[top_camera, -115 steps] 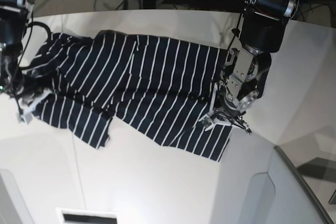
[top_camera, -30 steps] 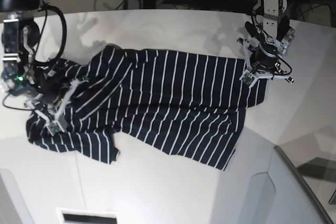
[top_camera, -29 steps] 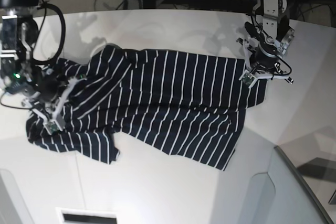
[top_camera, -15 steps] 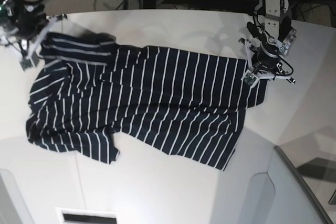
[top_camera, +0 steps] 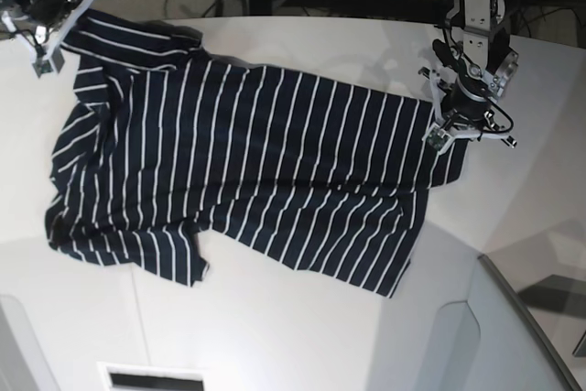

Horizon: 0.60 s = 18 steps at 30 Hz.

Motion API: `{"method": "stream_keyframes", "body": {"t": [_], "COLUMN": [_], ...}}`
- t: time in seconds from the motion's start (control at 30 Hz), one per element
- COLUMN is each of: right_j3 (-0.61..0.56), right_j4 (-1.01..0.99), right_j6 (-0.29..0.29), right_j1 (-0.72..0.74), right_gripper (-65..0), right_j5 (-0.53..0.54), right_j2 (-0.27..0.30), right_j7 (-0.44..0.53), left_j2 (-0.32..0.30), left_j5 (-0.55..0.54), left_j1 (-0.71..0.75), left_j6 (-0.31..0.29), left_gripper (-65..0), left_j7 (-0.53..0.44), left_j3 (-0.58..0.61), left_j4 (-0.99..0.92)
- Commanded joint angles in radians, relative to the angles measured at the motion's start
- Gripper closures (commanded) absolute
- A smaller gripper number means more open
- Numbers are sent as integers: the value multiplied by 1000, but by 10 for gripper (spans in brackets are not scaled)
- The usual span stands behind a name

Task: Layout the t-shirt on the table in an organized manner, then fold the t-shirt properly
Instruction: 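Pull the collar end with the right gripper away from the left gripper, then regrasp the shirt edges with both grippers and tug them apart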

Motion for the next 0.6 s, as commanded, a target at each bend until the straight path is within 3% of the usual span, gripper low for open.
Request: {"method": "stream_keyframes", "body": {"t": [0.0, 0.17, 0.3, 0.37, 0.5, 0.57], "right_j3": [39, 123, 123, 123, 123, 123], "right_j4": [-8, -65, -57, -31, 63, 109], "right_j6": [-3, -3, -3, 0, 1, 1], "right_j1": [-9, 6, 6, 5, 5, 11], "right_gripper": [0, -2, -9, -68, -245, -291], "right_j5": [-6, -6, -4, -3, -1, -1], "right_j2": [9, 7, 6, 4, 3, 3], "right_j7": [0, -1, -12, -12, -7, -1], "left_j2": [-15, -33, -32, -29, -15, 5], "left_j5": [4, 0, 3, 1, 1, 1], "left_j1": [-2, 6, 6, 4, 0, -5], "left_j6": [13, 16, 16, 16, 16, 16], "left_gripper": [0, 0, 0, 0, 0, 0], "left_j7": [-10, -10, -10, -10, -10, -10], "left_j3": [-4, -4, -4, -2, 8, 8], "left_j4": [17, 17, 18, 18, 23, 21]}}
